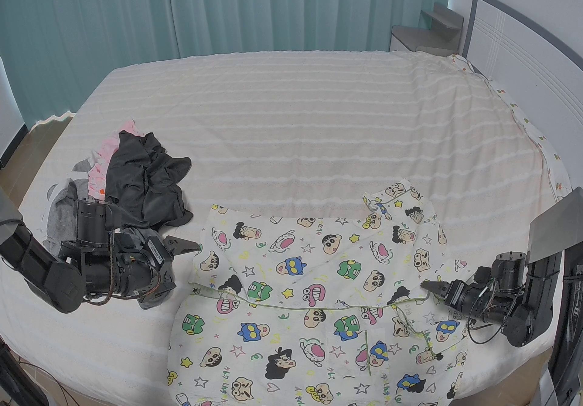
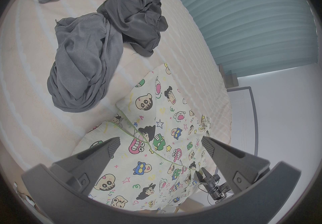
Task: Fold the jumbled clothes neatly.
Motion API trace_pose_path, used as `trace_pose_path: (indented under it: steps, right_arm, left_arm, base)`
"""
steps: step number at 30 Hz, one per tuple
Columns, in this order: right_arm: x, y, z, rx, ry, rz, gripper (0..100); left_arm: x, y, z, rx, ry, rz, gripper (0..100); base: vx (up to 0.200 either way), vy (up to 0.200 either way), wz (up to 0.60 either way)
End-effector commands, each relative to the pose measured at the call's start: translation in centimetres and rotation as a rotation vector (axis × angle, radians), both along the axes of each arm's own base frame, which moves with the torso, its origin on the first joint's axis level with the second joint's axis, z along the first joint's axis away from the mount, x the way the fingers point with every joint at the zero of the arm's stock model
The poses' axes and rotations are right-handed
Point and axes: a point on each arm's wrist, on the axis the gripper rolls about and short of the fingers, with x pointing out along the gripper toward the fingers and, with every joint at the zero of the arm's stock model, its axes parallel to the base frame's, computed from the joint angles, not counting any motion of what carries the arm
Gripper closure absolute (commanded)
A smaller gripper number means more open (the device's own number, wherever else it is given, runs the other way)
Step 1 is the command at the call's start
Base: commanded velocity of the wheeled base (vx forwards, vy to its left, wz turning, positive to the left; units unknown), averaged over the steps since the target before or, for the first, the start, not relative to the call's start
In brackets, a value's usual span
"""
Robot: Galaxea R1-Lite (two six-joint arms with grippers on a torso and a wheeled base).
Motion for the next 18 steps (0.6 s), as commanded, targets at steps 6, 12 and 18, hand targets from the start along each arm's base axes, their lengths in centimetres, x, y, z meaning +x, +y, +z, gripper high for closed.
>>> trace_pose_path:
  steps: [6,12,18]
  right_arm:
    - [1.2,0.0,1.1,0.010,-0.082,-0.004,0]
    - [1.5,-0.3,3.4,0.045,-0.164,-0.027,0]
    - [3.0,-0.2,3.8,0.051,-0.218,-0.027,0]
  left_arm:
    - [0.0,0.0,0.0,0.000,-0.001,0.000,0]
    - [0.1,0.0,0.0,-0.001,-0.002,0.000,0]
    - [0.1,0.0,0.0,-0.001,-0.002,0.000,0]
  base:
    - [0.000,0.000,0.00]
    - [0.000,0.000,0.00]
    - [0.000,0.000,0.00]
